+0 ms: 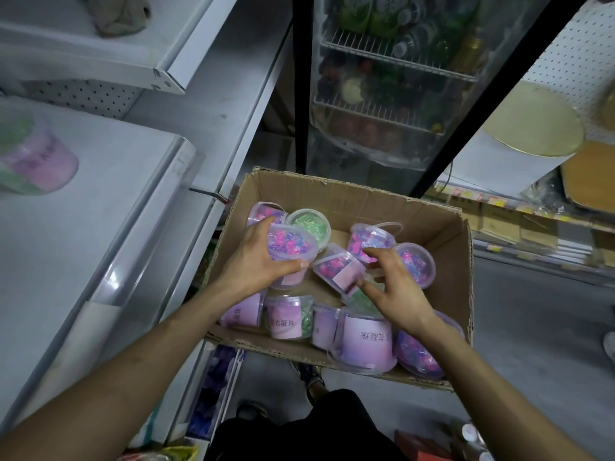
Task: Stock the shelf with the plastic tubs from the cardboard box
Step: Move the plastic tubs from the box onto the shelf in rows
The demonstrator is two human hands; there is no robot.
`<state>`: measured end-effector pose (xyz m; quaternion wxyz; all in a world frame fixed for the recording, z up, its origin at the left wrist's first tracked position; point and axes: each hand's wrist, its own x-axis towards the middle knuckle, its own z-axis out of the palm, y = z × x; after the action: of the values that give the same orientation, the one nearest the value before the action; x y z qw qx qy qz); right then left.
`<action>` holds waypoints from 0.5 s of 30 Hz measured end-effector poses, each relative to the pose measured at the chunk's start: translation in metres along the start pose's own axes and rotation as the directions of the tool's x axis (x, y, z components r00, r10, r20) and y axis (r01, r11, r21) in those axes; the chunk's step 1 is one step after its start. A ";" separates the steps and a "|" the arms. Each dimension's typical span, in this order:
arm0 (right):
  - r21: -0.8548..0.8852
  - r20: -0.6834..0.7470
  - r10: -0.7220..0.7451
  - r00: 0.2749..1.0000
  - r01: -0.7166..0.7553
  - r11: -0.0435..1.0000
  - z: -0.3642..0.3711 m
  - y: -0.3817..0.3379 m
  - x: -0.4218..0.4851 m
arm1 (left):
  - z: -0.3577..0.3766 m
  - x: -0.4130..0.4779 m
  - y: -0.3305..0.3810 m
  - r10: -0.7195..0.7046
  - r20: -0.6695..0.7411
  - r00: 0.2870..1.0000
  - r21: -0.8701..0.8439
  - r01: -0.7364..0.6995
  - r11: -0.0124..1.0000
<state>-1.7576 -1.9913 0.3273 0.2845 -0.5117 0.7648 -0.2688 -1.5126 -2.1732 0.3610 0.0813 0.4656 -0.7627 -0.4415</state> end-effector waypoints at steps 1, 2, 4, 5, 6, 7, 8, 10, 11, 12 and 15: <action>-0.027 0.002 0.030 1.000 -0.030 0.999 0.001 0.001 0.005 | -0.001 0.000 -0.002 -0.004 -0.007 1.000 0.016 0.004 1.000; -0.052 0.007 0.066 0.998 -0.066 0.996 0.003 0.003 0.012 | -0.001 0.000 -0.004 -0.008 -0.019 1.000 0.029 0.008 1.000; -0.101 0.022 0.146 0.989 -0.143 0.985 0.008 0.005 0.026 | -0.003 0.000 -0.009 -0.023 -0.034 0.999 0.042 0.024 0.999; -0.122 0.027 0.179 0.983 -0.175 0.977 0.011 0.007 0.033 | -0.005 0.000 -0.011 -0.033 -0.037 0.999 0.044 0.035 0.998; -0.143 0.031 0.206 0.978 -0.199 0.969 0.014 0.008 0.039 | -0.006 -0.001 -0.014 -0.044 -0.046 0.998 0.047 0.046 0.998; -0.163 0.027 0.223 0.974 -0.216 0.963 0.016 0.009 0.044 | -0.007 -0.001 -0.016 -0.051 -0.060 0.997 0.047 0.053 0.997; -0.177 0.014 0.237 0.971 -0.231 0.957 0.018 0.011 0.048 | -0.007 -0.001 -0.020 -0.047 -0.074 0.996 0.041 0.050 0.998; -0.181 -0.046 0.270 0.962 -0.274 0.945 0.018 0.012 0.055 | -0.008 0.000 -0.024 -0.030 -0.088 0.996 0.011 0.032 0.999; -0.172 -0.090 0.289 0.953 -0.301 0.938 0.016 0.014 0.058 | -0.009 0.000 -0.026 -0.023 -0.095 0.995 -0.003 0.023 1.000; -0.155 -0.134 0.310 0.941 -0.329 0.932 0.015 0.015 0.060 | -0.010 0.000 -0.028 -0.017 -0.104 0.994 -0.010 0.016 1.000; -0.097 -0.228 0.392 0.891 -0.421 0.902 0.011 0.020 0.067 | -0.010 0.003 -0.031 -0.007 -0.113 0.994 -0.013 0.006 1.000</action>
<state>-1.7835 -2.0490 0.2944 0.2176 -0.3291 0.8973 -0.1981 -1.4894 -2.1872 0.3428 0.1259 0.4918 -0.7525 -0.4194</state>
